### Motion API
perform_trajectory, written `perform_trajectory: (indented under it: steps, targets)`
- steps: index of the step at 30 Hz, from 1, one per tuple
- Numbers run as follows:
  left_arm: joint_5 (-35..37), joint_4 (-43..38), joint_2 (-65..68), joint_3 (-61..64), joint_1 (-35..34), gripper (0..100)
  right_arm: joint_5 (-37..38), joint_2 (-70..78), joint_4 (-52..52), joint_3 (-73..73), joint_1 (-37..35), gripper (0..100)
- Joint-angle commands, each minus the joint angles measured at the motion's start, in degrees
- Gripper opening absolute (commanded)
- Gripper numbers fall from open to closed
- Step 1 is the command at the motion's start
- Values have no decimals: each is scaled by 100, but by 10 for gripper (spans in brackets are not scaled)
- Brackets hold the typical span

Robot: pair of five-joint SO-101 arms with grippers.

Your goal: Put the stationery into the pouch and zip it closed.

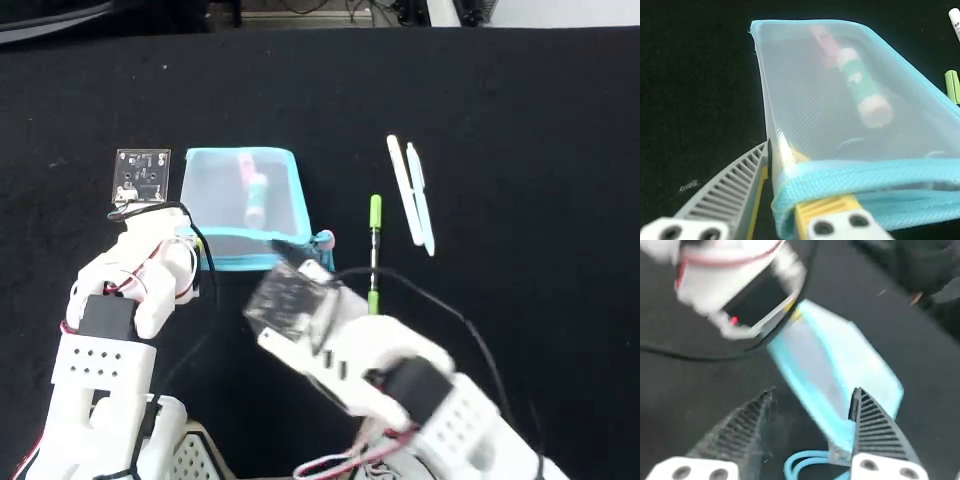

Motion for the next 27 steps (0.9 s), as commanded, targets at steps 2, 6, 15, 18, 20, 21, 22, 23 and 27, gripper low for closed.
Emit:
perform_trajectory:
  steps: [2, 6, 15, 18, 20, 21, 22, 23, 27]
  targets:
    - [53, -70, -9, -48, -31, 30, -431, -1235, 791, -892, 1301, 222]
    - [53, -70, 0, -48, -31, 30, -1002, -1138, 809, -1147, 2374, 222]
    - [53, -70, 18, -48, -31, 30, -1486, 1138, 800, -1938, 3411, 222]
    - [53, -70, 18, -48, -31, 30, -1662, 2237, 809, -2334, 3613, 222]
    - [53, -70, 18, -48, -31, 30, -1758, 2976, 826, -2598, 3692, 222]
    - [53, -70, 18, -48, -31, 30, -1802, 3345, 809, -2730, 3710, 222]
    - [53, -70, 9, -48, -31, 30, -1829, 3697, 809, -2862, 3736, 222]
    - [53, -70, 9, -40, -31, 30, -1829, 4048, 818, -3020, 3763, 222]
    - [53, -62, 0, -40, -31, 30, -1820, 5297, 844, -3644, 3763, 222]
